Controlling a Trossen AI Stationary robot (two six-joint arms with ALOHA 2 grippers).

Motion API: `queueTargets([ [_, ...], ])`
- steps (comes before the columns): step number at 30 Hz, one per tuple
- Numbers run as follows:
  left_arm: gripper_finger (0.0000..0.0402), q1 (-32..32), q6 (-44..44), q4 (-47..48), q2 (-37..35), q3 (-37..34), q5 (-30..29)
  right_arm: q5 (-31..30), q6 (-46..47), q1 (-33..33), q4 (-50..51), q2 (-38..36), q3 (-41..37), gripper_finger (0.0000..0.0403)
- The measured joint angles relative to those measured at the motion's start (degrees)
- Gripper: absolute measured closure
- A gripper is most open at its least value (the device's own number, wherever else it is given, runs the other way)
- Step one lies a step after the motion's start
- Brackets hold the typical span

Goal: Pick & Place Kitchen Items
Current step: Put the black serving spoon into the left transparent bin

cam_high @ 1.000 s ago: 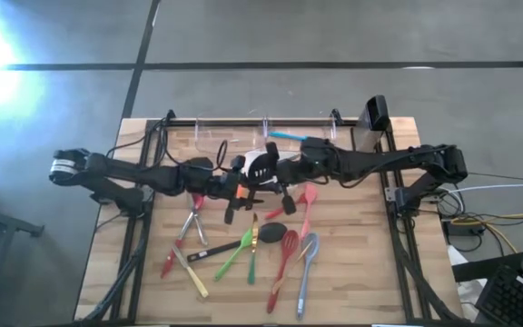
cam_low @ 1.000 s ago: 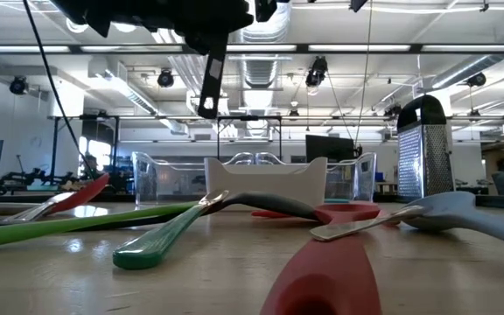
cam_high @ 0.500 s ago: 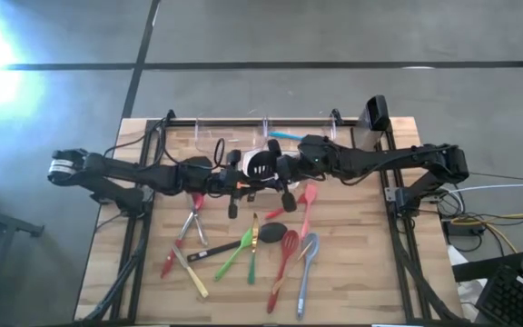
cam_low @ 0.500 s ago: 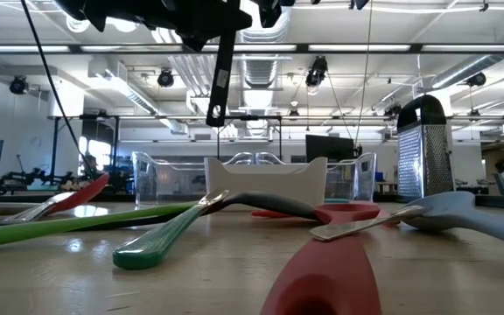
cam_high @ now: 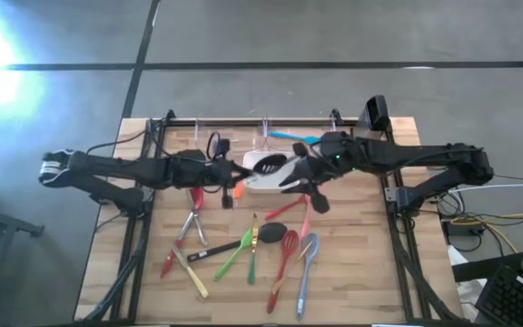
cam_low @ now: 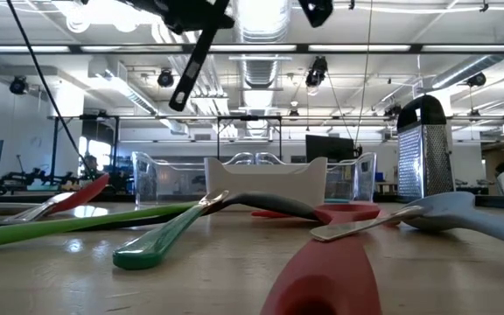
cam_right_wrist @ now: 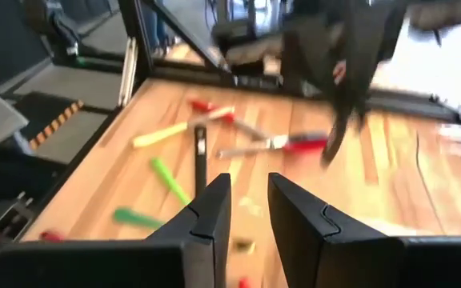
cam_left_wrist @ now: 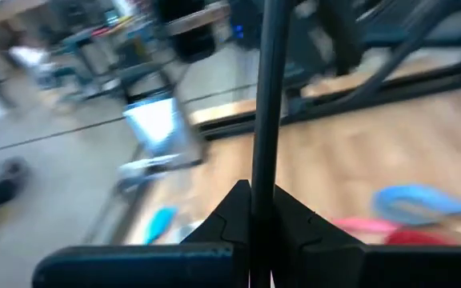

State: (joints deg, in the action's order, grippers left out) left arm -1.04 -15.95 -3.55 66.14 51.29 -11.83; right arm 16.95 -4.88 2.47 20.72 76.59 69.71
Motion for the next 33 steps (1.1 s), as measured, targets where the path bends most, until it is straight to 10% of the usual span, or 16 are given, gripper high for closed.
queueTargets([
  [20, 0.0381, -25.5, 5.4, 16.6, 1.5, 9.5, -3.6, -0.7, 10.6, -8.2, -27.1, -5.0, -27.3, 0.0383],
  [33, 0.0381, -36.1, 6.2, 13.5, 14.7, 10.0, -0.8, -3.6, 7.5, -8.1, -31.6, -7.2, -29.7, 0.0394],
])
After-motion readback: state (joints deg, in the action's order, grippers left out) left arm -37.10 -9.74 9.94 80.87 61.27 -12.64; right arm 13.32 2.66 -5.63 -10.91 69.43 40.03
